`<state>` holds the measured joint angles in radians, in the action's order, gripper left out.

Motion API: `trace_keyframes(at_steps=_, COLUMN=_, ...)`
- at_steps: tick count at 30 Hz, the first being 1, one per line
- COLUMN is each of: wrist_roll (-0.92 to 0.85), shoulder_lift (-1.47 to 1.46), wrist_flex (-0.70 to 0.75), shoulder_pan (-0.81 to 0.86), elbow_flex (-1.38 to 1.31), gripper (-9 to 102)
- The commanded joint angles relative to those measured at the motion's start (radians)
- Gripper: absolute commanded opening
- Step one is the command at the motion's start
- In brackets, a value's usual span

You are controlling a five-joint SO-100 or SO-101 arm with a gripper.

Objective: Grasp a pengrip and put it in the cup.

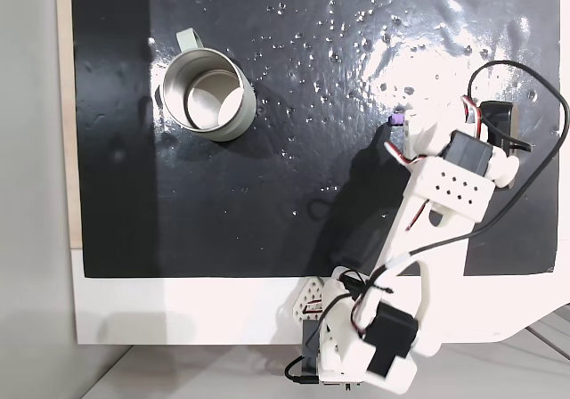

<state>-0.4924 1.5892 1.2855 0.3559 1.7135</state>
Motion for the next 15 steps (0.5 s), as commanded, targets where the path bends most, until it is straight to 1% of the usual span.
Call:
trace_keyframes(at_steps=1, wrist_roll=-0.017, shoulder_lift=-0.052, wrist_flex=-0.026, shoulder_pan=0.021, elbow_flex=-0.109, gripper=25)
trace_keyframes(at_steps=15, wrist_roll=-0.032, shoulder_lift=-0.221, wrist_flex=-0.094, shoulder_pan=0.014, elbow_flex=-0.183, gripper=25)
